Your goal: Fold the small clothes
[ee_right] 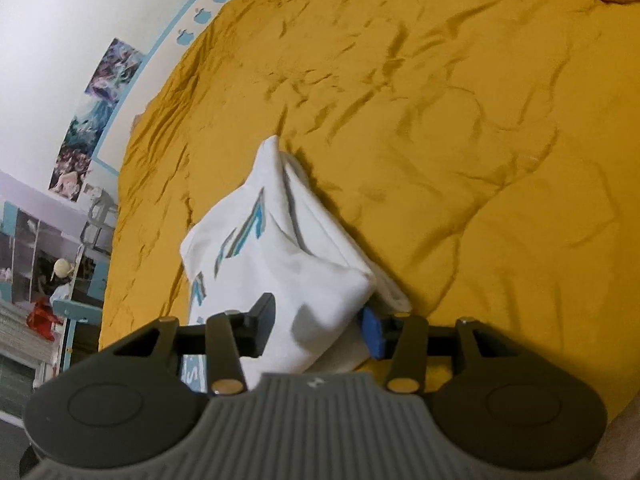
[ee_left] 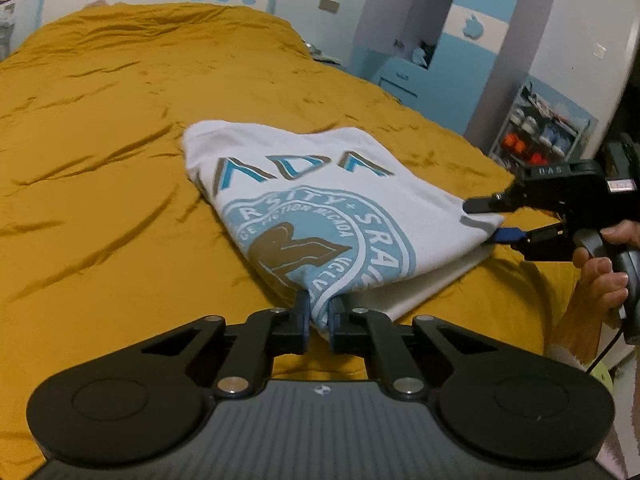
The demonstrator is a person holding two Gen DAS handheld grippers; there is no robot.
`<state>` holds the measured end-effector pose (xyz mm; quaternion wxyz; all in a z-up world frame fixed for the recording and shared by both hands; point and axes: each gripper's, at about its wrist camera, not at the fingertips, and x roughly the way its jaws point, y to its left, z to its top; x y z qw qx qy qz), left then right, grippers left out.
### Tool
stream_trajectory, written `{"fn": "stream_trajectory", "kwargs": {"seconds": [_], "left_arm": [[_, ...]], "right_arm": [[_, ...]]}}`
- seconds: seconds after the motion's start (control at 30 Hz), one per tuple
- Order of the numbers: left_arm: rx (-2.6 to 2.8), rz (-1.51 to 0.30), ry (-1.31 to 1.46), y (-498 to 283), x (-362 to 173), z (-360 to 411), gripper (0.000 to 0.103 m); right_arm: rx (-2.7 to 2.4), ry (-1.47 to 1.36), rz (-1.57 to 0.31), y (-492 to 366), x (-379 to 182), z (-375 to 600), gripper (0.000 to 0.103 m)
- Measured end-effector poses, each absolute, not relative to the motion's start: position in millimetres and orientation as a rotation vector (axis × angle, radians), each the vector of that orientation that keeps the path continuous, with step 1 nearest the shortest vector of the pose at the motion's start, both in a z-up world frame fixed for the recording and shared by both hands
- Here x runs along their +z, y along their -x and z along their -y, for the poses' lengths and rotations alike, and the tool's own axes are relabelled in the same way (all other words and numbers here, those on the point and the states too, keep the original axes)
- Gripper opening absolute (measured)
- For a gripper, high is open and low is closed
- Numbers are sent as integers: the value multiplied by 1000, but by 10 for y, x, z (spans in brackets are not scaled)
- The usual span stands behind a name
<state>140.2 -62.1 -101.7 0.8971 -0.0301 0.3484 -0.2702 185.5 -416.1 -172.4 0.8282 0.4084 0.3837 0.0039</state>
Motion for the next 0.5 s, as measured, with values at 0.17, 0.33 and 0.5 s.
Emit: {"fn": "stream_trajectory", "kwargs": {"seconds": [0.17,0.33,0.5], "left_arm": [[-570,-735,67,-1342,-1038,579,7],[-585,-795,-18,-1355,-1332,768,7],[-608,-817,8,-1373,-1297,699,7]], "right_arm": [[19,-842,-796,-1800,-1664,4171,3],[-14,-925,-857,-1804,-2028,4330,2],[-4,-955,-849,-1750,-2013,4385,3]]}}
